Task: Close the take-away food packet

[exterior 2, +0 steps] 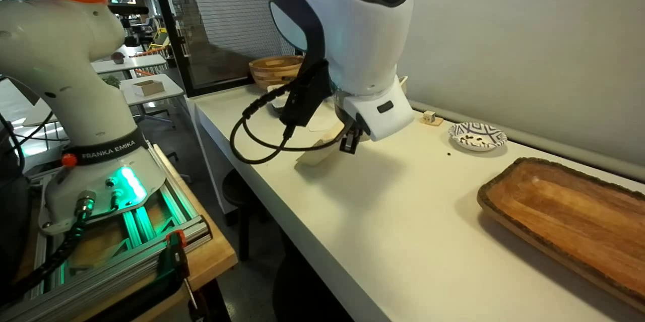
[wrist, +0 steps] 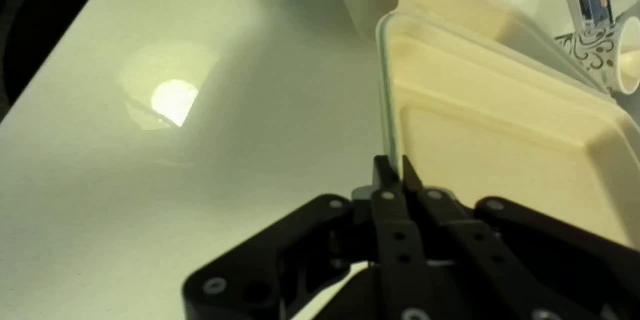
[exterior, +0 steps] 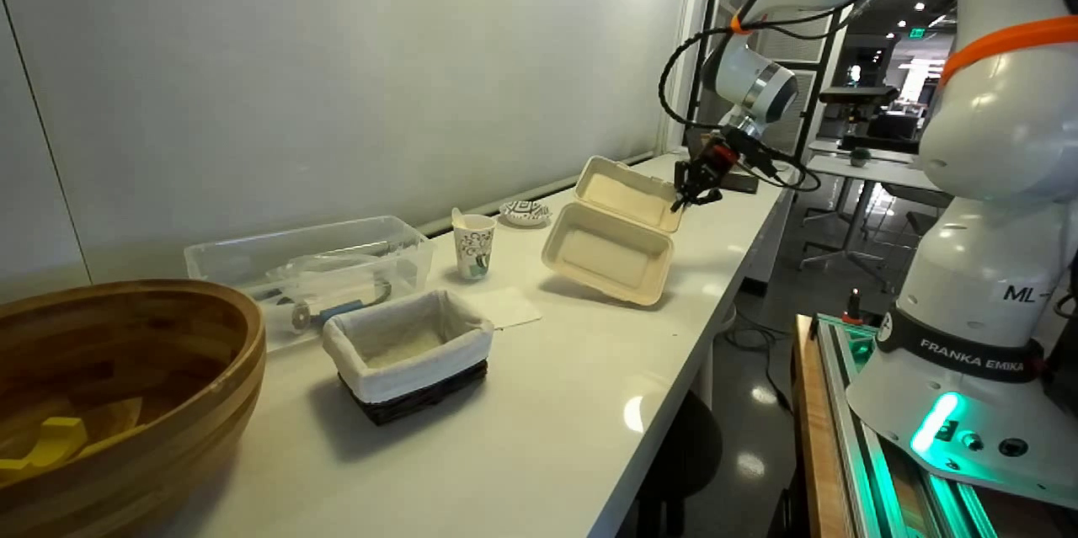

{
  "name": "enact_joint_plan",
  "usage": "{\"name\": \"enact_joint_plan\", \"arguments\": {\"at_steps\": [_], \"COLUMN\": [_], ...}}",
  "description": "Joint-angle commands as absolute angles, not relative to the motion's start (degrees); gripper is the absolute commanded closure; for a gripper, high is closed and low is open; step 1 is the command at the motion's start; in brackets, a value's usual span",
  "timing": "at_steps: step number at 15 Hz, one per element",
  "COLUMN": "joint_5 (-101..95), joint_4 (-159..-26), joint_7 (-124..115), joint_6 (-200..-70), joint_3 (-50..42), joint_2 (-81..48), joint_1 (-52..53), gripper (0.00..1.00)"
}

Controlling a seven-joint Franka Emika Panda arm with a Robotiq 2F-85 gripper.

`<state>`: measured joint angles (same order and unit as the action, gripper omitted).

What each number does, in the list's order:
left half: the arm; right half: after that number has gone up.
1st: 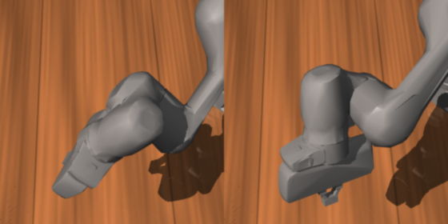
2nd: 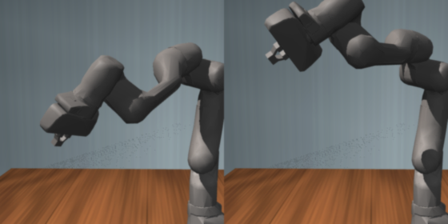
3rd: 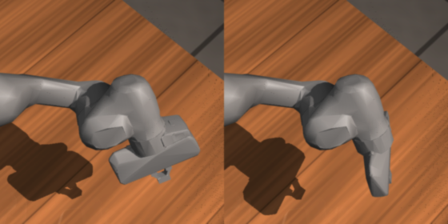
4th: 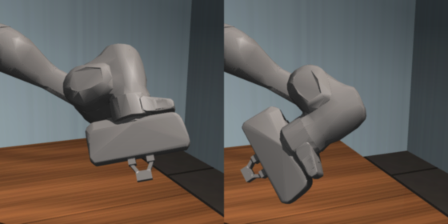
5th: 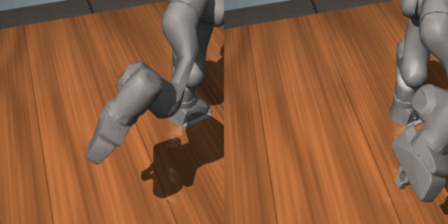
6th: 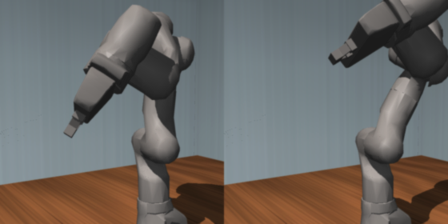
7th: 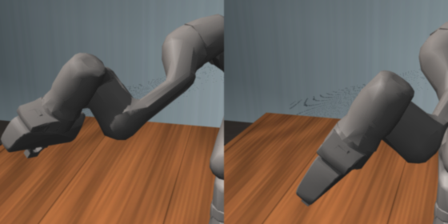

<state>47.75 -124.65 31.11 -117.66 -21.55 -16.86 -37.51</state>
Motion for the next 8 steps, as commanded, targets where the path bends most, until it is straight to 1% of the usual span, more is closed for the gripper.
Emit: {"name": "enact_joint_plan", "arguments": {"at_steps": [1,4,8], "joint_5": [54.04,55.47,53.17], "joint_4": [-124.91,-124.55,-125.14], "joint_7": [35.19,35.28,30.72], "joint_6": [-122.86,-128.43,-141.25], "joint_3": [-20.81,-20.35,-19.54], "joint_2": [-20.11,-22.12,-23.13], "joint_1": [-38.98,-38.38,-35.33], "gripper": [0.99,0.99,0.99]}}
